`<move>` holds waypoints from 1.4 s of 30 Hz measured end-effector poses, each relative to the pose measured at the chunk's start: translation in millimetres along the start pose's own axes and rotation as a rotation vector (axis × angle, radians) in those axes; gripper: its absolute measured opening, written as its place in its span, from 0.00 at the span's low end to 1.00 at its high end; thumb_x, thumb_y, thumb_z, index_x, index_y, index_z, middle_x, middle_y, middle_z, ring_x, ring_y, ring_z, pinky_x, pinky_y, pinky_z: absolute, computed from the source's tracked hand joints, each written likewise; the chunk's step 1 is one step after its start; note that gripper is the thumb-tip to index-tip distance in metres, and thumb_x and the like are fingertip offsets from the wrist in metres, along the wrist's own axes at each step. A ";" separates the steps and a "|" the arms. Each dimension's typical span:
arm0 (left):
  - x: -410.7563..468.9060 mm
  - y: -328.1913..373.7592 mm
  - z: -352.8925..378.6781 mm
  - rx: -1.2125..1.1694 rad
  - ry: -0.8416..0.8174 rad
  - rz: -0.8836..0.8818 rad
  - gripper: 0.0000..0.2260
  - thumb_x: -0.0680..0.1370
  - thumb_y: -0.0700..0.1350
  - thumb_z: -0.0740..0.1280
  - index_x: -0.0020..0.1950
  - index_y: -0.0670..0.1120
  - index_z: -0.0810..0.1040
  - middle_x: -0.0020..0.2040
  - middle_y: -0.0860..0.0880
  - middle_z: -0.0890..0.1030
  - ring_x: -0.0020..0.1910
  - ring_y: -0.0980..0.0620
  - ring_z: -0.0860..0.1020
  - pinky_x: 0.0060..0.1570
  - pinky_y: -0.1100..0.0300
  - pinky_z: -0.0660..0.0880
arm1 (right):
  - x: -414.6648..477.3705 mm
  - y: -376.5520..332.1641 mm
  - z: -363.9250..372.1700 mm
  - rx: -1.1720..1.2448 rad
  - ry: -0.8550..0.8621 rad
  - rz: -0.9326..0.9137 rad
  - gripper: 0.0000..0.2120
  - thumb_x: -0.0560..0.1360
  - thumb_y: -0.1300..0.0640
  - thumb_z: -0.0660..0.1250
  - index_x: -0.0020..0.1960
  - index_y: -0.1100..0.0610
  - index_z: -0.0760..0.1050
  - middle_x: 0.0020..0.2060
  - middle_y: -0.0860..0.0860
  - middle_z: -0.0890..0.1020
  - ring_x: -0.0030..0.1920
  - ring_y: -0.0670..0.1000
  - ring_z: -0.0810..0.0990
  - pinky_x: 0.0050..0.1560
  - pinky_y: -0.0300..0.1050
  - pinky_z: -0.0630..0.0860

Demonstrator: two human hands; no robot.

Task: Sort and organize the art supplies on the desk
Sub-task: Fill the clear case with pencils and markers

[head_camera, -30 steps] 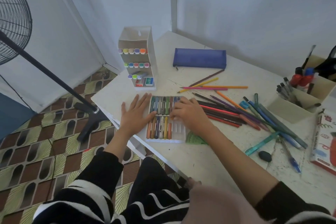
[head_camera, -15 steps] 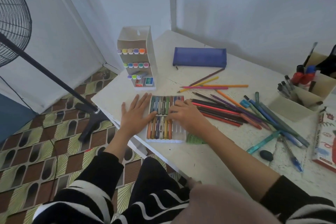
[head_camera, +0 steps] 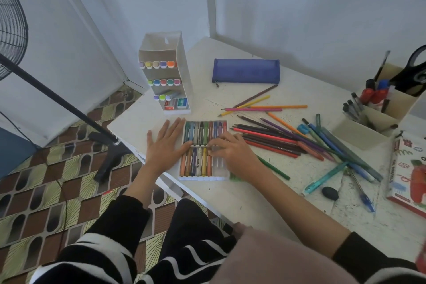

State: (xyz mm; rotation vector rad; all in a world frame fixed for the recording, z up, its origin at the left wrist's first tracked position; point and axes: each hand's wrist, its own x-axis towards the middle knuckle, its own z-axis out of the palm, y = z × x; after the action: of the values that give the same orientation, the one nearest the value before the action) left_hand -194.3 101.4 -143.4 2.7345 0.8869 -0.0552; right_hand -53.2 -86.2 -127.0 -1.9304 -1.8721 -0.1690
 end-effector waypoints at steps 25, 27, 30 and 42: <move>-1.4 0.2 -1.0 -0.005 -0.014 0.007 0.33 0.74 0.68 0.42 0.76 0.60 0.38 0.77 0.60 0.42 0.76 0.56 0.39 0.71 0.38 0.37 | -116.0 69.0 -78.0 -0.207 0.163 0.989 0.08 0.69 0.51 0.74 0.45 0.53 0.82 0.45 0.51 0.79 0.49 0.56 0.73 0.49 0.53 0.68; -1.4 0.6 -1.9 -0.004 -0.018 0.005 0.33 0.74 0.68 0.42 0.77 0.60 0.38 0.77 0.60 0.42 0.76 0.56 0.39 0.71 0.39 0.37 | -114.2 66.4 -77.3 -0.200 0.161 0.991 0.07 0.68 0.53 0.74 0.45 0.54 0.81 0.44 0.51 0.78 0.49 0.56 0.74 0.50 0.53 0.68; -1.7 1.2 -2.2 0.020 -0.031 -0.006 0.33 0.73 0.68 0.41 0.76 0.60 0.37 0.77 0.60 0.41 0.76 0.57 0.38 0.71 0.39 0.37 | -108.0 60.6 -79.0 -0.187 0.214 0.935 0.06 0.69 0.56 0.74 0.44 0.56 0.80 0.43 0.52 0.79 0.47 0.55 0.75 0.48 0.52 0.68; -1.8 1.3 -2.5 0.008 -0.029 -0.002 0.33 0.73 0.68 0.41 0.76 0.60 0.38 0.77 0.60 0.41 0.76 0.56 0.38 0.71 0.39 0.37 | -43.9 -14.5 -48.7 0.498 0.198 0.375 0.11 0.70 0.68 0.71 0.51 0.61 0.79 0.45 0.49 0.82 0.46 0.39 0.80 0.51 0.30 0.75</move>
State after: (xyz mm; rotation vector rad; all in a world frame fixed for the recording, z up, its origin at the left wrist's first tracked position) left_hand -195.1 100.1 -140.5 2.7331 0.8828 -0.0984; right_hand -60.1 -146.0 -97.2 -1.7895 -1.2476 0.1991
